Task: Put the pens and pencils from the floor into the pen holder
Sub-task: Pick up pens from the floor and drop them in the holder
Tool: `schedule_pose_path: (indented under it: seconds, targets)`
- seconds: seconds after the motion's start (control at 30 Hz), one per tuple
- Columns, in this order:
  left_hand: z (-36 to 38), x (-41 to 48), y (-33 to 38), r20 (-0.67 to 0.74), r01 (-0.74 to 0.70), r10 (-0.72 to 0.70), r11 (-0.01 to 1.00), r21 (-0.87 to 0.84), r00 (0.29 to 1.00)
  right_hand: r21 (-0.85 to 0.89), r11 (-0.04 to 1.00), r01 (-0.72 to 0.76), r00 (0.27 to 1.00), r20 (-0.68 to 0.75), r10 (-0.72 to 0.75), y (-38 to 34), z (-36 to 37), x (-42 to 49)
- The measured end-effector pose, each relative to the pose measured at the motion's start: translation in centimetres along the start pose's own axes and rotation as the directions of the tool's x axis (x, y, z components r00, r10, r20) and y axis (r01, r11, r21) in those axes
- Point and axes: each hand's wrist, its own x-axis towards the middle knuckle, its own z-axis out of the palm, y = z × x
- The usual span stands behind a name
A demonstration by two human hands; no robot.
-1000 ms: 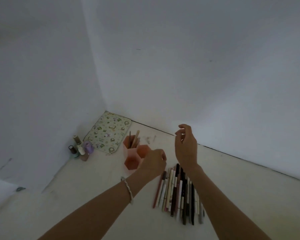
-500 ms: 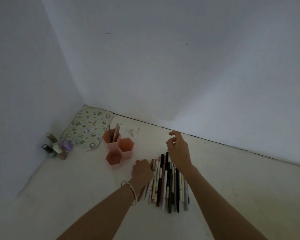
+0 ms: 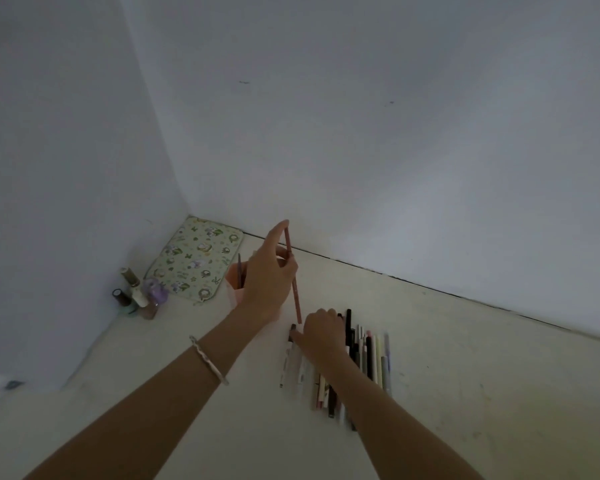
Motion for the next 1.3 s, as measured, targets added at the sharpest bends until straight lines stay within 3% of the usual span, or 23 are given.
schedule_pose_path:
  seconds: [0.13, 0.27, 0.4, 0.5, 0.63, 0.8, 0.9, 1.0, 1.1, 1.2, 1.3]
  targets:
    - [-1.0, -0.3, 0.1, -0.034, 0.015, -0.017, 0.998, -0.055, 0.999, 0.025, 0.999, -0.020, 0.999, -0.029, 0.021, -2.3, 2.2, -0.2]
    - [-1.5, -0.2, 0.4, -0.081, -0.017, 0.010, 0.996, -0.086, 0.997, 0.158, 0.987, -0.029, 0.999, -0.022, 0.033, -3.1, 1.6, -0.2]
    - [-3.8, 1.5, -0.2, -0.308, -0.075, 0.044, 0.993, -0.089, 0.950, 0.629, 0.773, -0.084, 0.989, -0.045, 0.144, -2.3, -2.7, 0.8]
    - [-5.7, 2.5, -1.6, -0.411, -0.089, 0.093, 0.996, 0.029, 0.907, 0.713, 0.701, 0.014, 0.973, -0.171, 0.154, -1.1, -6.3, 1.7]
    - [-6.5, 2.2, -3.6, -0.354, -0.134, 0.203, 0.969, 0.210, 0.913, 0.787, 0.576, 0.220, 0.894, -0.399, 0.203, -0.9, -9.3, 1.7]
    - [-6.5, 0.9, -6.4, -0.172, -0.197, 0.301, 0.870, 0.451, 0.938, 0.777, 0.480, 0.409, 0.823, -0.541, 0.175, -2.6, -10.6, 0.9]
    - [-7.0, 0.9, -6.9, -0.218, -0.208, 0.349, 0.848, 0.488, 0.912, 0.773, 0.403, 0.489, 0.796, -0.585, 0.156, -4.2, -10.6, 0.5]
    - [-8.2, 1.4, -6.4, -0.306, -0.142, 0.301, 0.882, 0.449, 0.903, 0.740, 0.417, 0.528, 0.781, -0.616, 0.104, -6.0, -10.1, 0.2]
    - [-8.9, 1.6, -5.6, -0.331, -0.120, 0.269, 0.905, 0.409, 0.904, 0.710, 0.497, 0.499, 0.815, -0.580, 0.010, -7.4, -9.0, 0.3]
    - [-8.4, 1.1, -4.2, -0.295, -0.083, 0.200, 0.927, 0.365, 0.934, 0.601, 0.653, 0.460, 0.844, -0.523, -0.113, -7.8, -7.2, 0.4]
    - [-6.8, 0.1, -2.5, -0.197, -0.040, 0.111, 0.943, 0.330, 0.974, 0.566, 0.705, 0.427, 0.835, -0.547, -0.066, -6.7, -6.7, 0.6]
